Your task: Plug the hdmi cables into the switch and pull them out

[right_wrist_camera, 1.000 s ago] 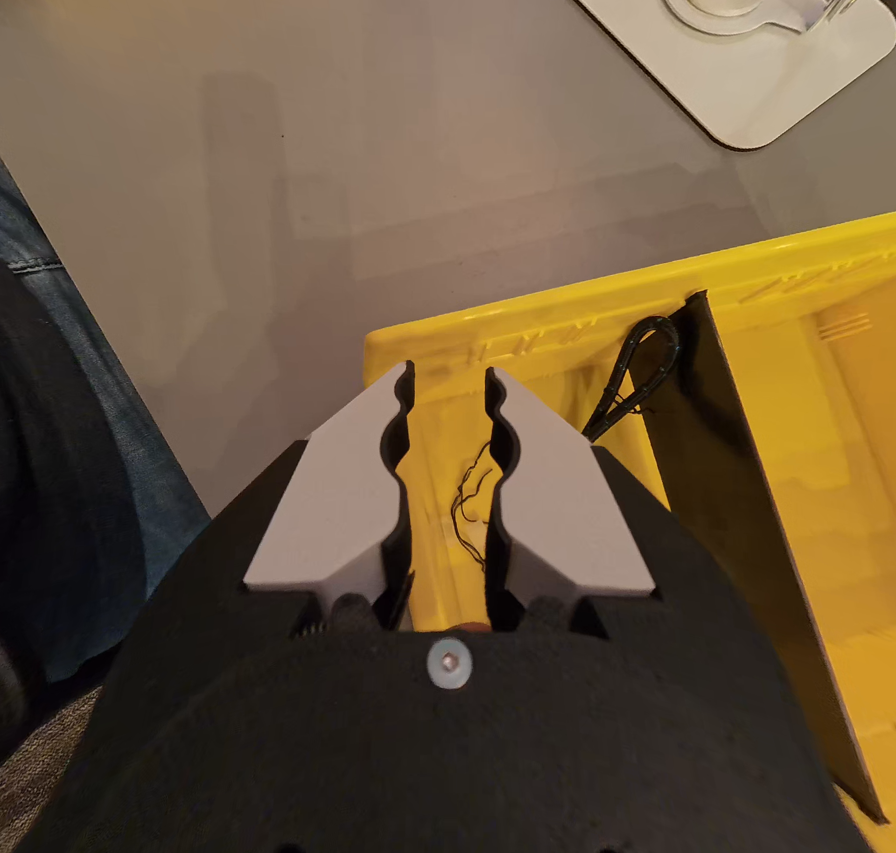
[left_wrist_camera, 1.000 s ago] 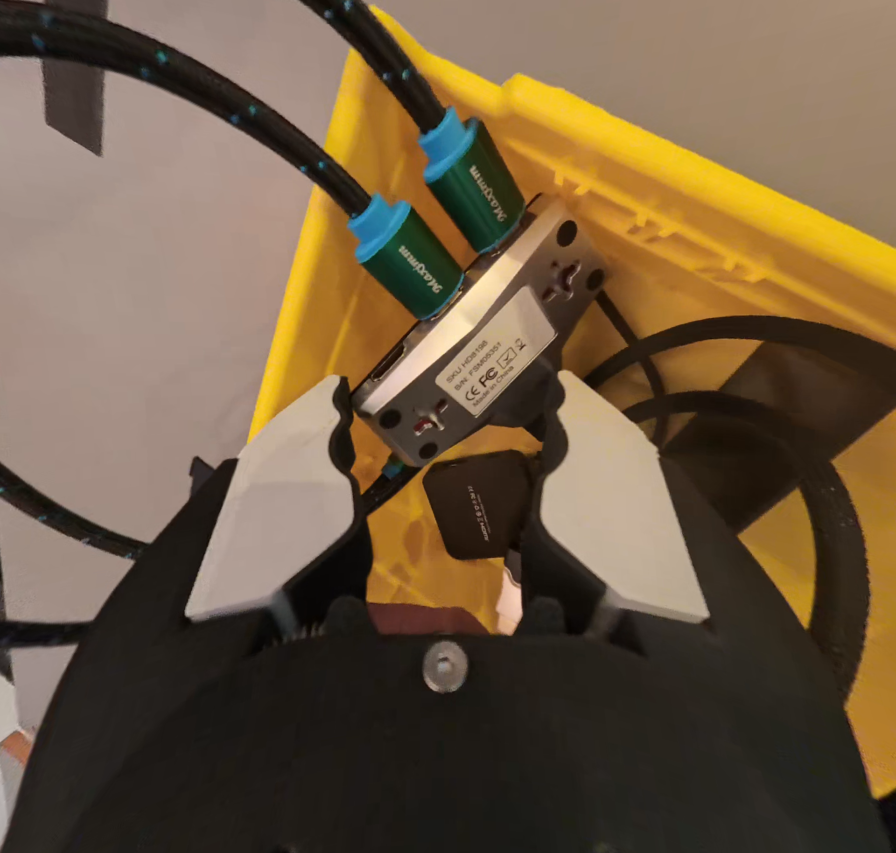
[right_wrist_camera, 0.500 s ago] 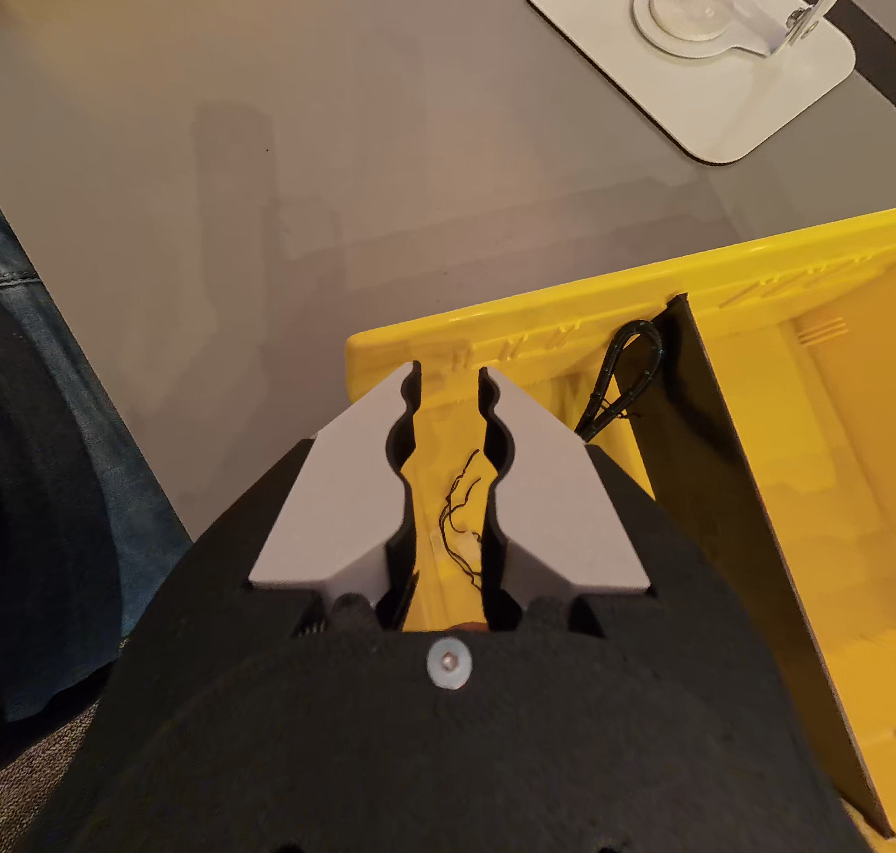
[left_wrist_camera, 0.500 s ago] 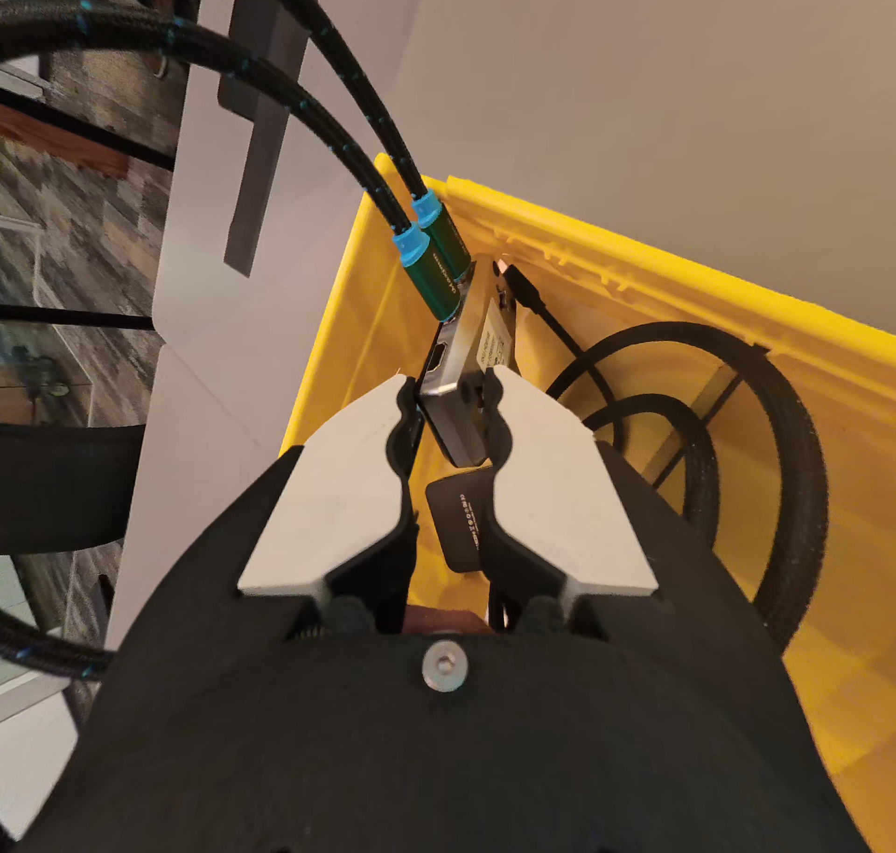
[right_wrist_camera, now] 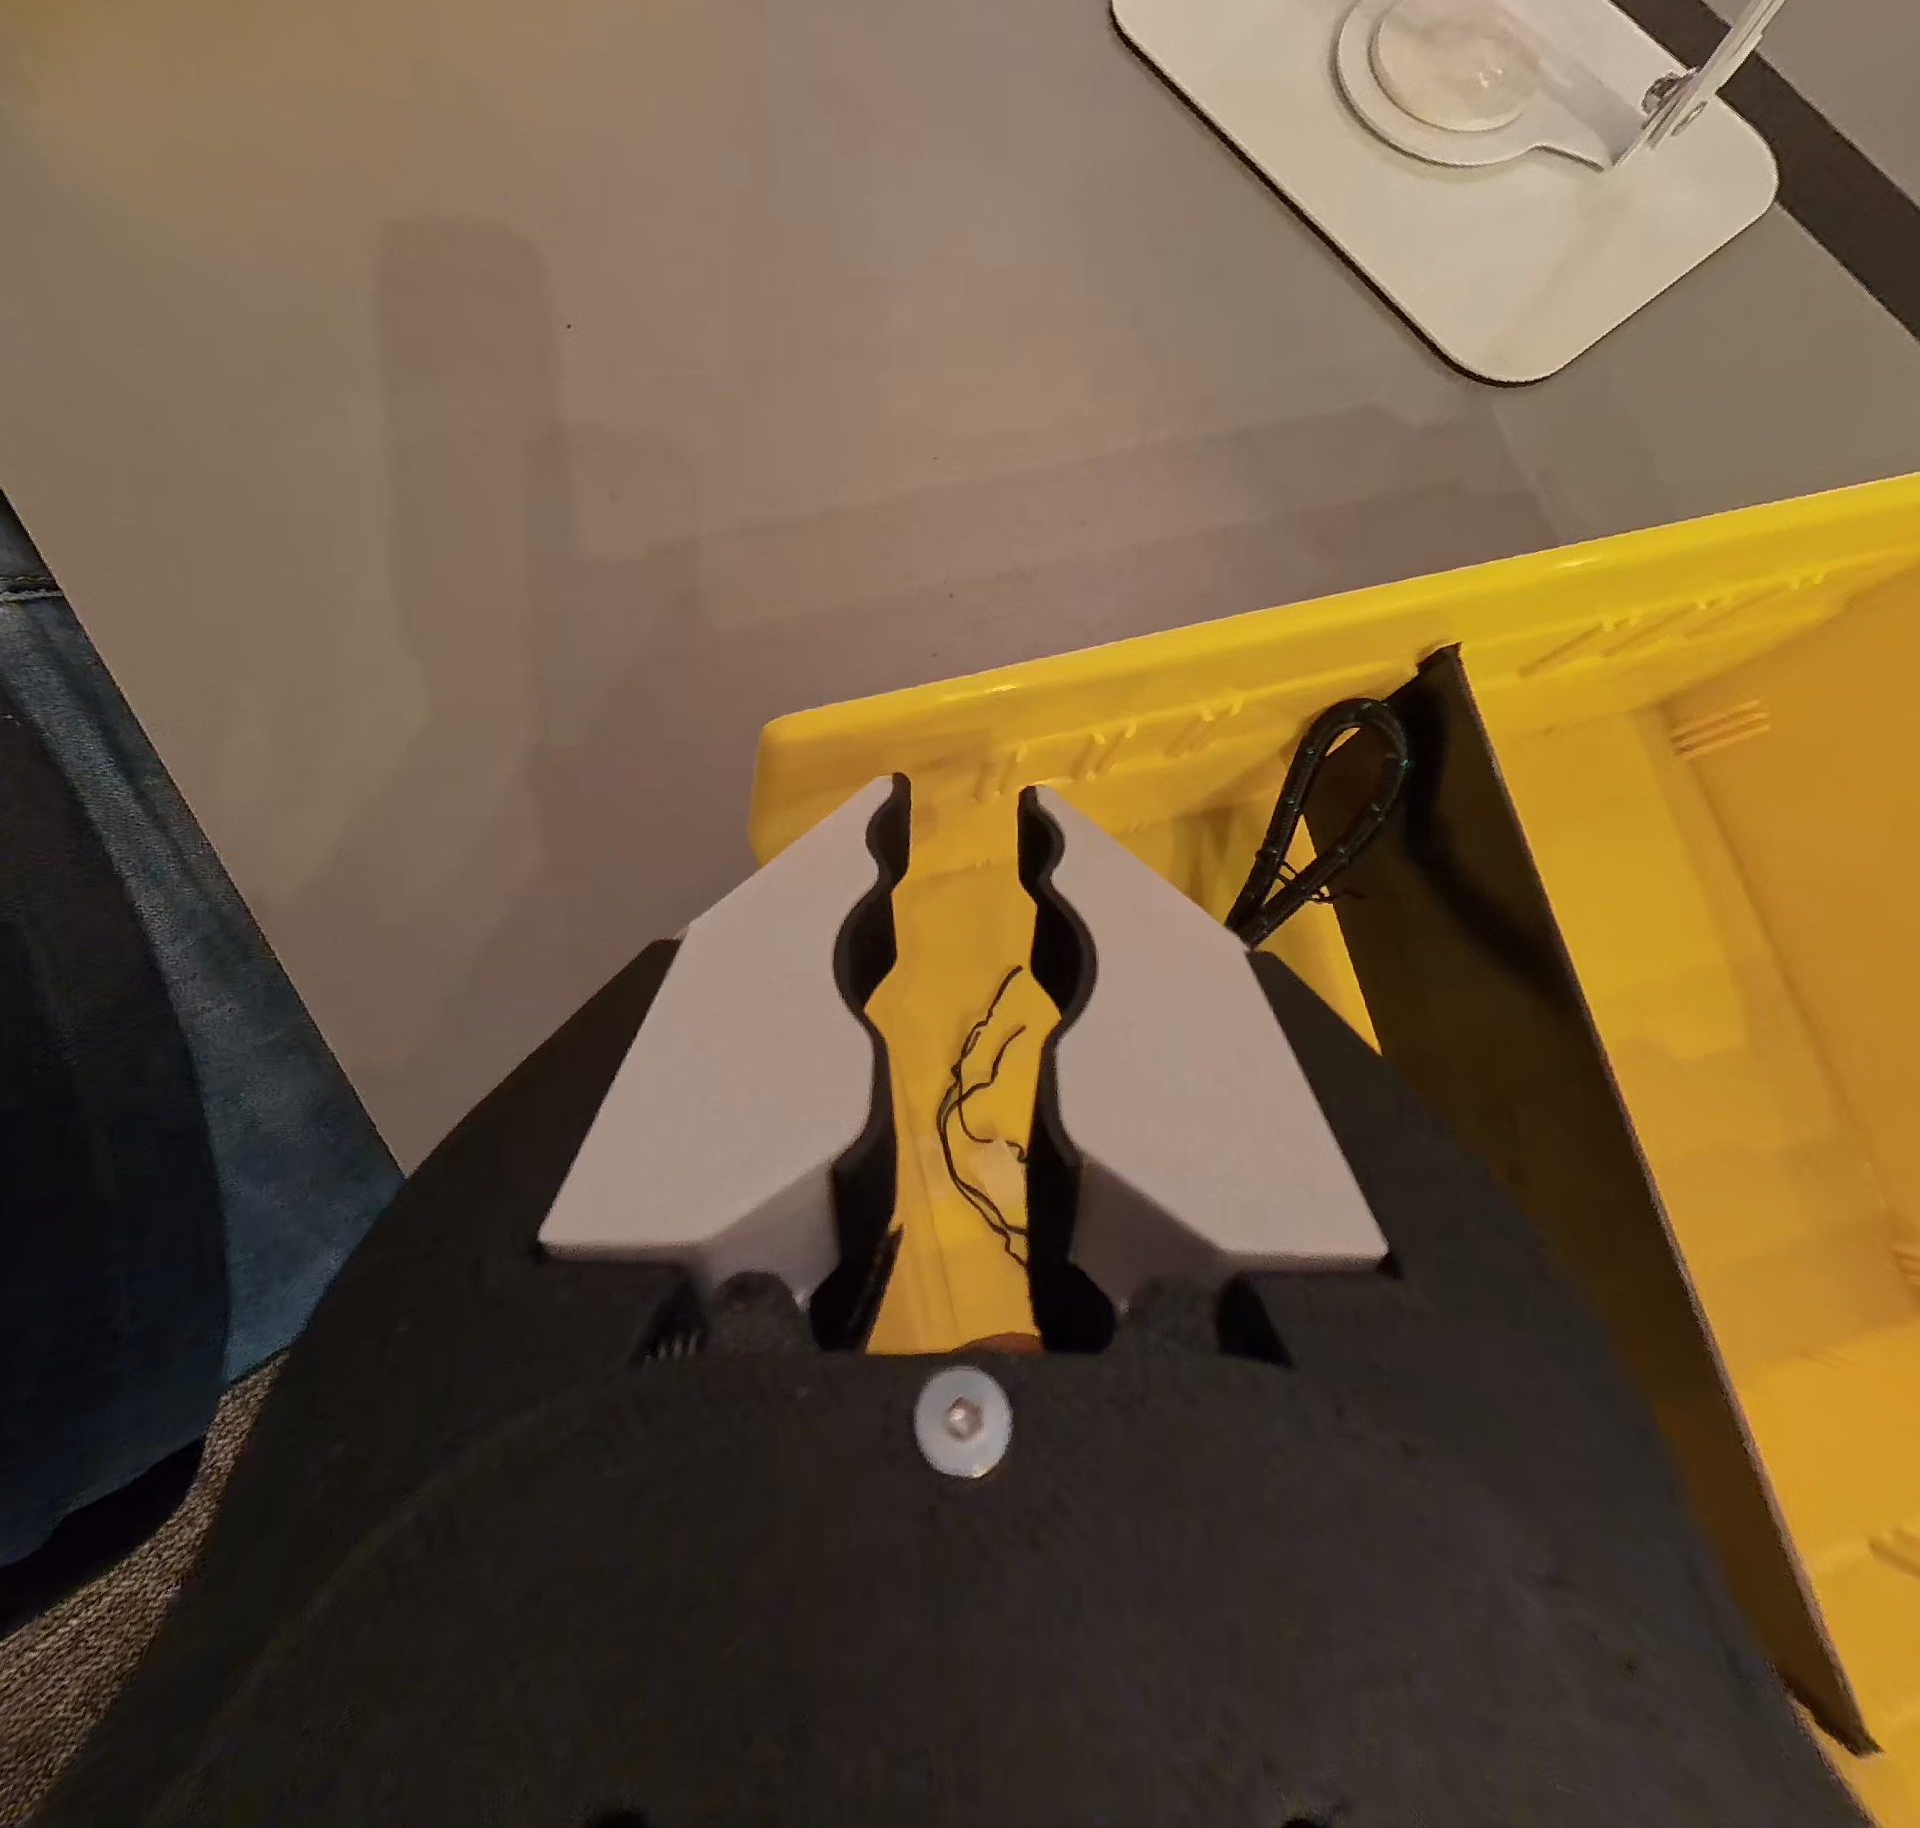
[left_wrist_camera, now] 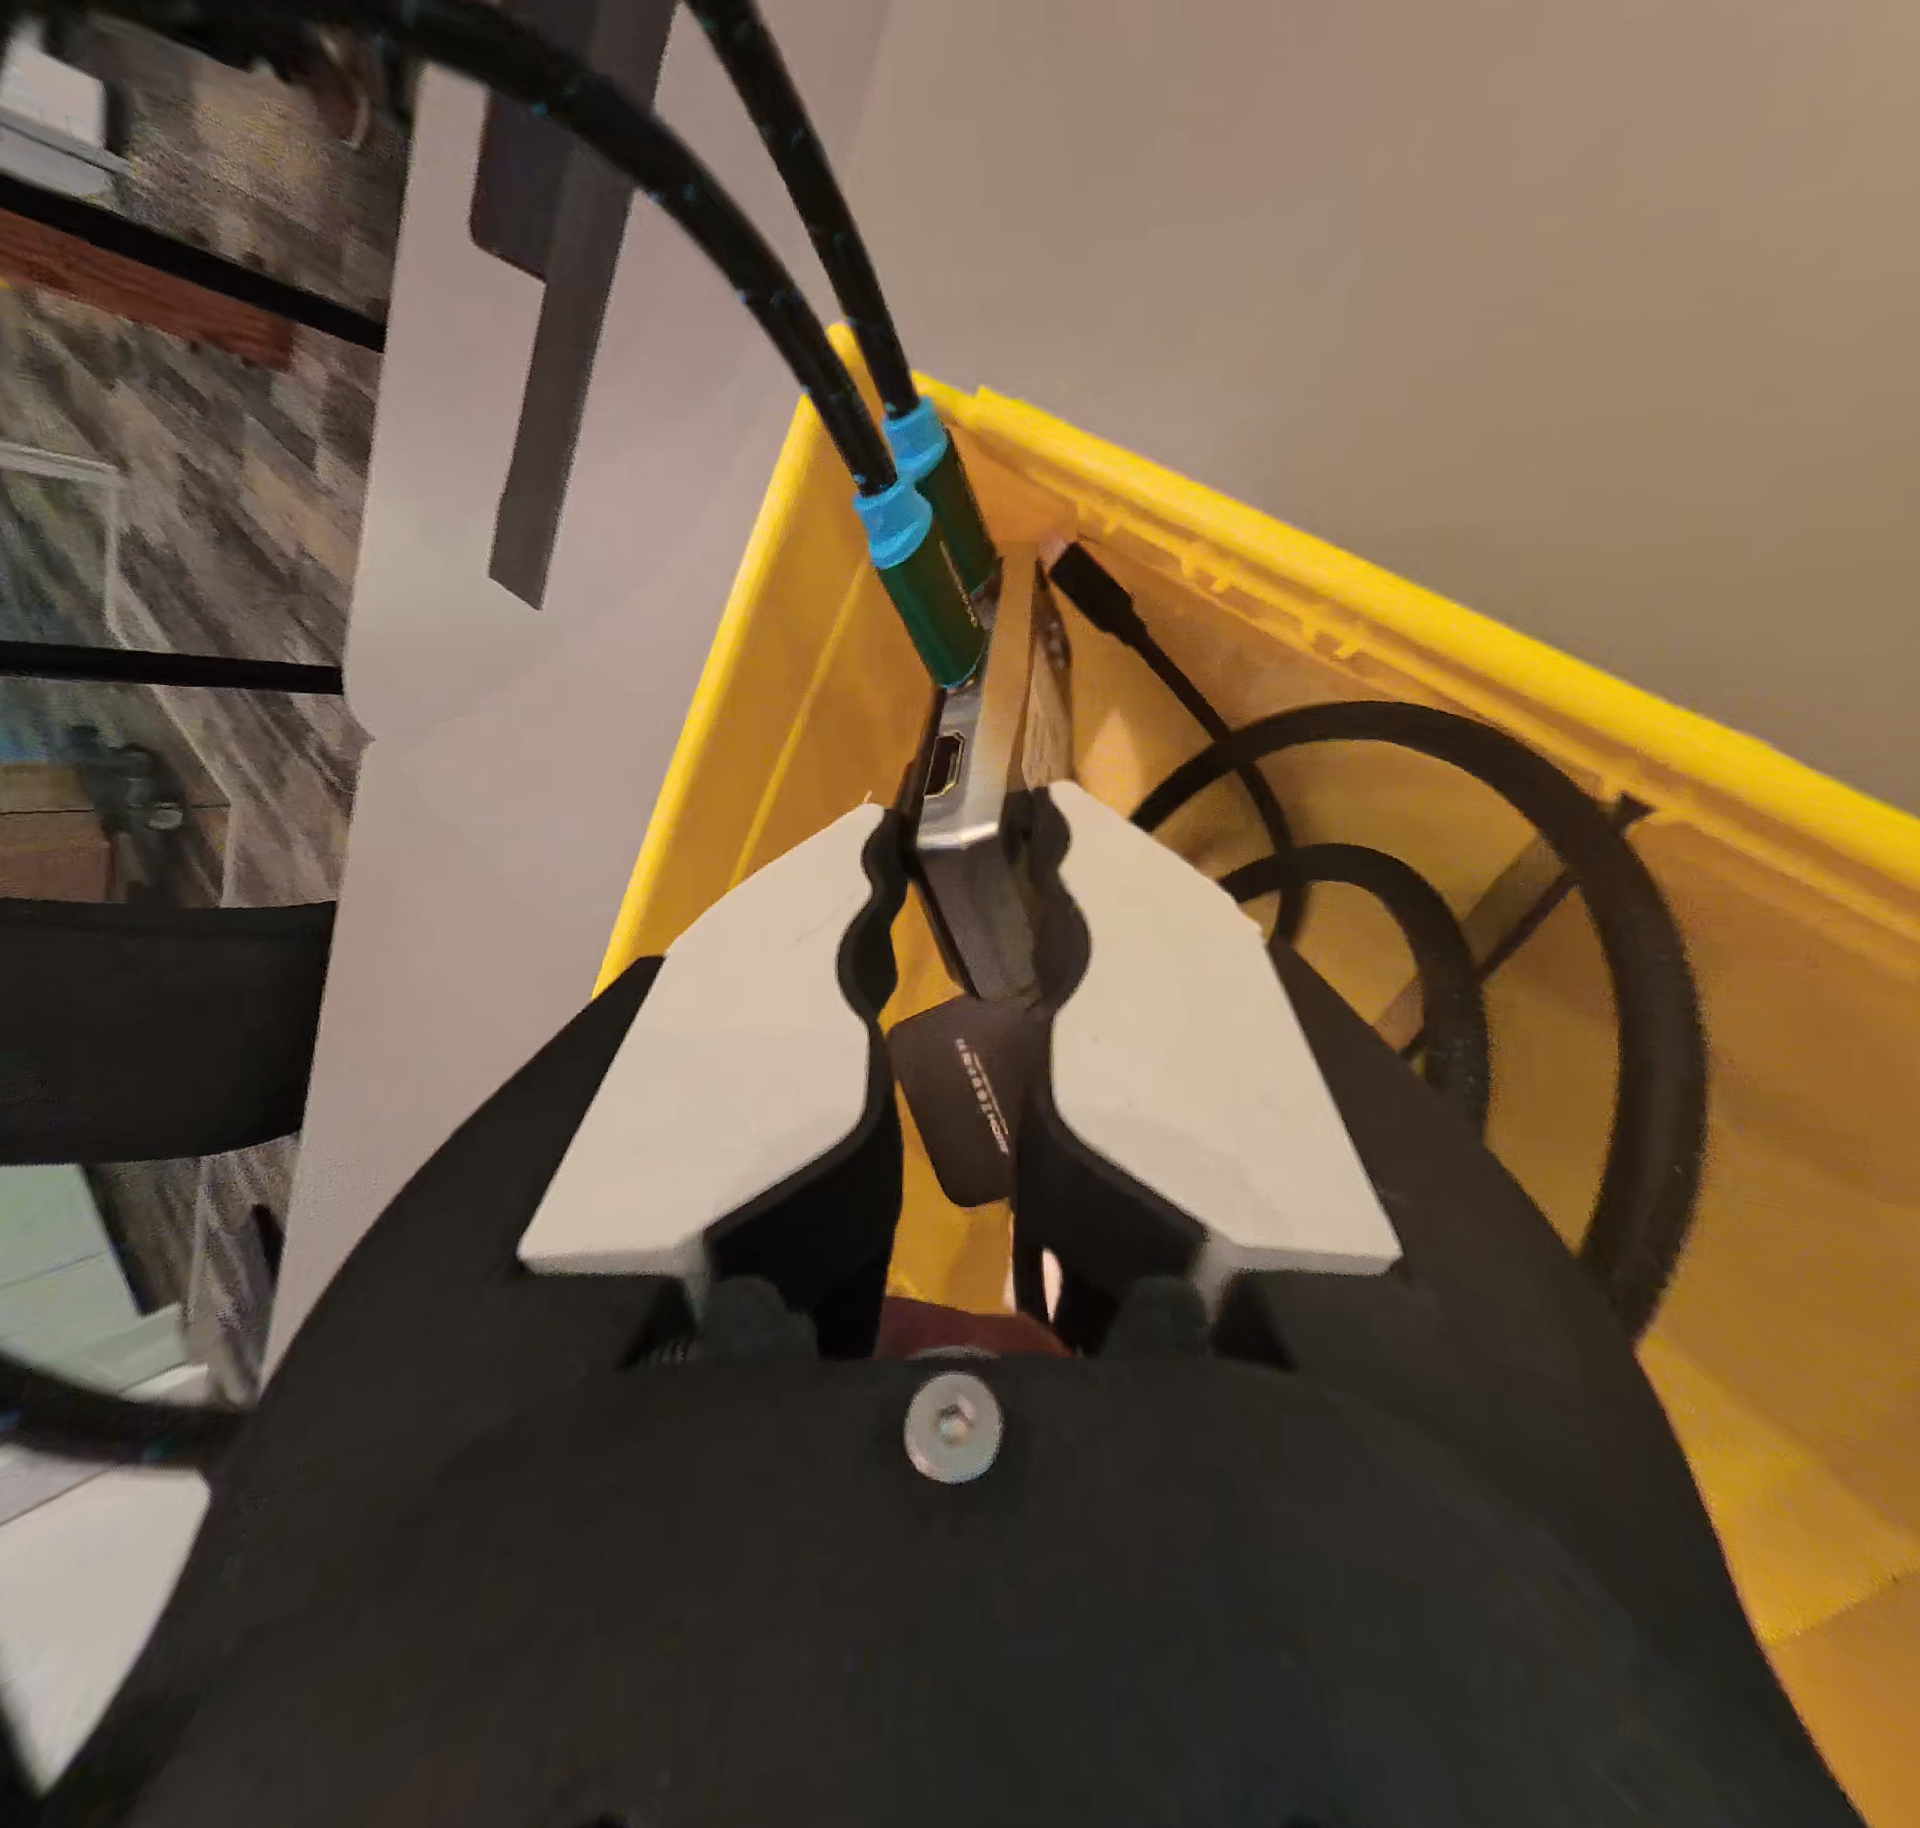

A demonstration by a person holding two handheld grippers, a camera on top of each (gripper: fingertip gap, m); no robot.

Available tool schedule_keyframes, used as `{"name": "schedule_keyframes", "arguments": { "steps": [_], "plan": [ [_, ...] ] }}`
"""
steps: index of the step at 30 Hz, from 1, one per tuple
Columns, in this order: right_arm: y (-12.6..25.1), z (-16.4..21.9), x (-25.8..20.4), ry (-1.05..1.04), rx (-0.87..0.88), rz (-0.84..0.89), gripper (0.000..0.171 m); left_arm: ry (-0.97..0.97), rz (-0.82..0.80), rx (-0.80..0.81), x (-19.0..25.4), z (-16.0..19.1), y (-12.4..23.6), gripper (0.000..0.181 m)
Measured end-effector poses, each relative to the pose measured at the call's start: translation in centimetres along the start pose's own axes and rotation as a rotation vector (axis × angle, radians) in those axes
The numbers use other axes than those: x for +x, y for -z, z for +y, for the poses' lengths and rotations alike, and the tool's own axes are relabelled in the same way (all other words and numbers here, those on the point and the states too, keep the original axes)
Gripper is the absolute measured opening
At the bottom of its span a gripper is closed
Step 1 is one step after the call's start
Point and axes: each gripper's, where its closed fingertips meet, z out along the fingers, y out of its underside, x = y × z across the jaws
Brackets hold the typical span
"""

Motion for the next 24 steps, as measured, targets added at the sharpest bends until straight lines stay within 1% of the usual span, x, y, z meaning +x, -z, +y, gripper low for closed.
{"name": "schedule_keyframes", "arguments": {
  "steps": [3, 5, 12, 15, 21, 24],
  "plan": [
    [0.5, -0.2, 0.2, 0.007, 0.010, 0.009, 0.018, -0.012, -0.048, 0.013, 0.2, -0.1, 0.8, 0.020],
    [0.9, -0.4, 0.3, 0.015, 0.017, 0.023, 0.017, -0.014, -0.116, 0.033, -0.5, -0.5, 1.7, 0.020],
    [2.0, -1.5, 0.5, 0.047, 0.051, 0.072, 0.020, -0.028, -0.285, 0.107, -3.3, -2.5, 6.4, 0.019],
    [2.2, -2.3, 0.5, 0.059, 0.075, 0.088, 0.023, -0.057, -0.347, 0.128, -3.8, -3.5, 8.2, 0.019],
    [3.9, -5.3, 1.1, 0.086, 0.189, 0.158, 0.027, -0.076, -0.484, 0.198, -4.7, -6.2, 12.2, 0.019],
    [4.9, -6.9, 1.1, 0.115, 0.228, 0.189, 0.027, -0.054, -0.548, 0.266, -5.8, -7.8, 14.8, 0.019]
  ]
}}
